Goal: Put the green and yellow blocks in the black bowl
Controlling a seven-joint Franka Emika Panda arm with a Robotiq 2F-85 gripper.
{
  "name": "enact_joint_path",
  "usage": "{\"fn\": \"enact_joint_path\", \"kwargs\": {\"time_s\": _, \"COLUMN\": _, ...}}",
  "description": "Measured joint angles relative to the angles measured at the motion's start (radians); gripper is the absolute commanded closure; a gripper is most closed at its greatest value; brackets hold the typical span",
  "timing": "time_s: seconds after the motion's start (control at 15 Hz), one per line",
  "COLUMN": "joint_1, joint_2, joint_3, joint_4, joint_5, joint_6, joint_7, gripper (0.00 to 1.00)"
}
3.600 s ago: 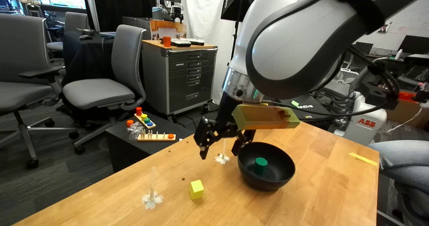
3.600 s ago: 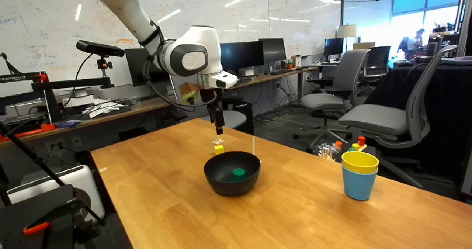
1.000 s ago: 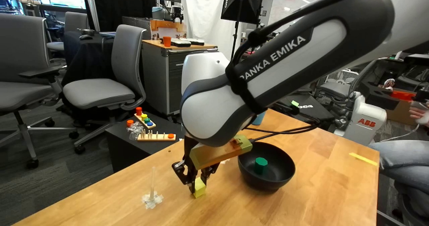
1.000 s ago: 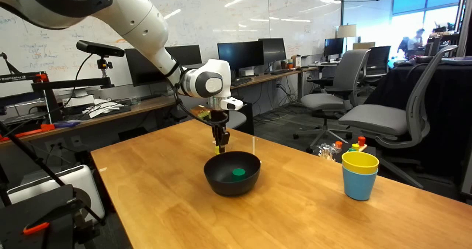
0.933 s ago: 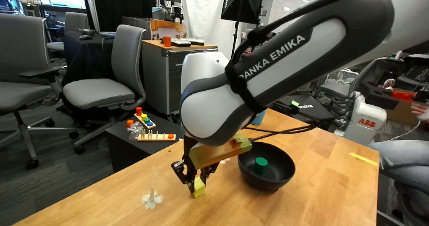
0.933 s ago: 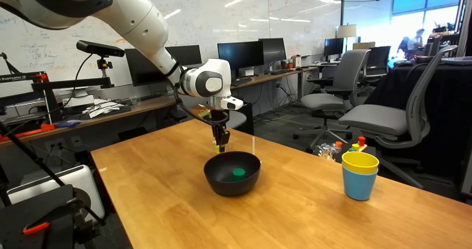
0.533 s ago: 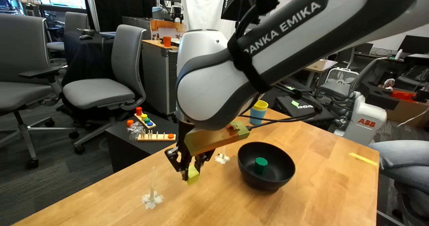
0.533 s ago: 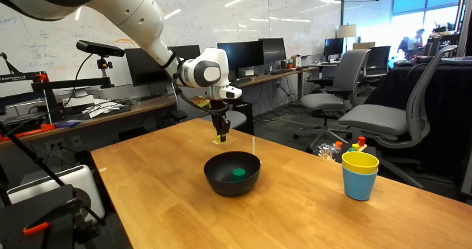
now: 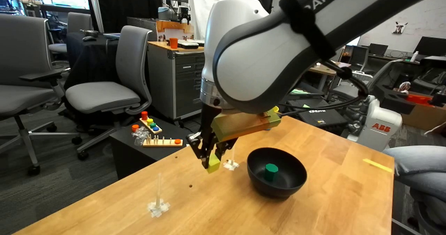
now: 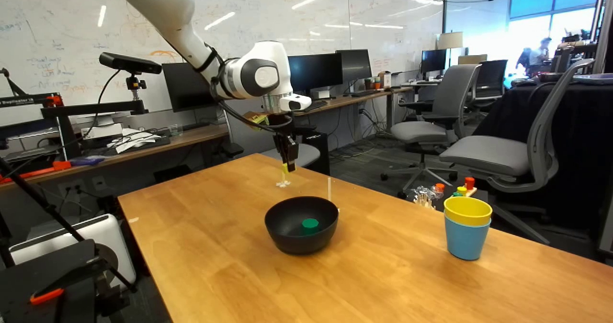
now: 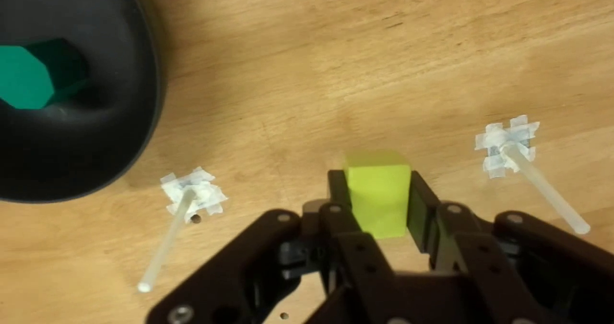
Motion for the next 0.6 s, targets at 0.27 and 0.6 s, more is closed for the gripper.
{"fn": "enact_joint_path", "kwargs": {"time_s": 0.27, "joint_1": -0.006, "joint_2": -0.067, "joint_3": -0.032, "joint_4": -0.119, "joint_5": -0.001, "joint_6": 0.029, "joint_7": 0.040, "gripper": 0.92}}
{"fn": "enact_joint_path", "kwargs": {"time_s": 0.6, "joint_1": -0.011, "joint_2": -0.138, "joint_3": -0.063, "joint_4": -0.254, "joint_5": -0.004, "joint_6": 0.053, "joint_7": 0.087, "gripper": 0.92}}
